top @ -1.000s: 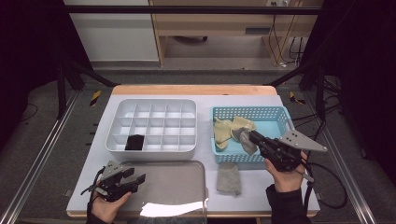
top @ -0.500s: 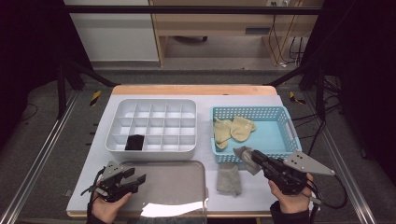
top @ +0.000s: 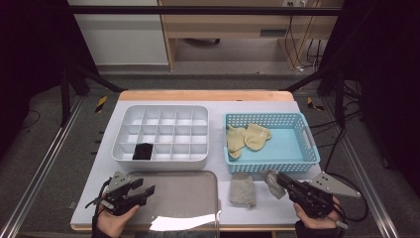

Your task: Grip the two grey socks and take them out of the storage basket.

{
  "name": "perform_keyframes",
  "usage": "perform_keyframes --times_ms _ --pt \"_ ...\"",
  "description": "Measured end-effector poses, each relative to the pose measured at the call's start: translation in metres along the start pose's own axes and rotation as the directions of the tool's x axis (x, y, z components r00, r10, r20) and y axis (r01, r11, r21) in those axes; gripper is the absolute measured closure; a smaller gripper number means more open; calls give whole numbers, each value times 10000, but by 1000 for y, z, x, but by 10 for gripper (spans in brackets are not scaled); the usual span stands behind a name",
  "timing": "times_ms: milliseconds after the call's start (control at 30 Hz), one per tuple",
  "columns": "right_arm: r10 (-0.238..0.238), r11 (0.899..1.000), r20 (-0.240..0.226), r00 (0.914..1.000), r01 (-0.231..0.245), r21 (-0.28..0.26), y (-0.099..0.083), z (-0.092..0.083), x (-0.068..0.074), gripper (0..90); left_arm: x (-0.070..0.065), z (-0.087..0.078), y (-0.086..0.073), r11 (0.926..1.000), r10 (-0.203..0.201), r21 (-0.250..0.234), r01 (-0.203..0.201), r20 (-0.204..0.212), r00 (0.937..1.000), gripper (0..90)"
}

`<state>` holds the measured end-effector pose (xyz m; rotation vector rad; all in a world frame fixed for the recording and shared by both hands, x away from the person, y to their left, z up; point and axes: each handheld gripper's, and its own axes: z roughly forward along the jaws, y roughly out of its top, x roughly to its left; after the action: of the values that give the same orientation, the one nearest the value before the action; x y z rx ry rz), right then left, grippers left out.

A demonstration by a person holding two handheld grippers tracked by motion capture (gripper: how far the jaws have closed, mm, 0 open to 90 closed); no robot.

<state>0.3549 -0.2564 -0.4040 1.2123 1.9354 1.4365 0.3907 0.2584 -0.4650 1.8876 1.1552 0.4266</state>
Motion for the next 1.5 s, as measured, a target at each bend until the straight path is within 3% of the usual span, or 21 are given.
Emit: perform_keyframes --times_ms 100,400,533,667,767,1000,1100,1333,1500 --pt "244 9990 226 9994 -252 366 -9 5 -7 861 0 0 0 10000 -13 47 13 5 10000 425" --pt "185 9874 1514 9883 -419 1526 -28 21 -26 860 -1 1 -1 10000 5 52 -5 27 10000 427" --pt "210 9828 1988 9798 -567 1756 -39 30 -33 855 -1 1 0 10000 21 51 -21 22 10000 427" --pt "-173 9805 2421 9701 -309 1939 -45 37 -37 822 -1 1 0 10000 46 57 -46 27 10000 429" --pt "-80 9798 2517 9678 -426 1951 -46 39 -39 787 -2 0 0 10000 68 66 -68 20 10000 430" --pt "-143 9929 2548 9669 -164 1180 -37 31 -35 680 -1 -1 1 10000 1 -34 -1 16 10000 433" --pt "-143 9949 2356 9717 -97 1003 -32 30 -28 664 -1 -1 1 10000 -22 -13 22 11 10000 433" --pt "-539 9940 1614 9854 376 1023 -21 38 1 628 -2 -2 2 10000 15 -45 -14 36 10000 433" --pt "-606 9911 575 9965 532 1224 -21 54 26 614 -2 -2 2 10000 23 -32 -23 42 10000 433"
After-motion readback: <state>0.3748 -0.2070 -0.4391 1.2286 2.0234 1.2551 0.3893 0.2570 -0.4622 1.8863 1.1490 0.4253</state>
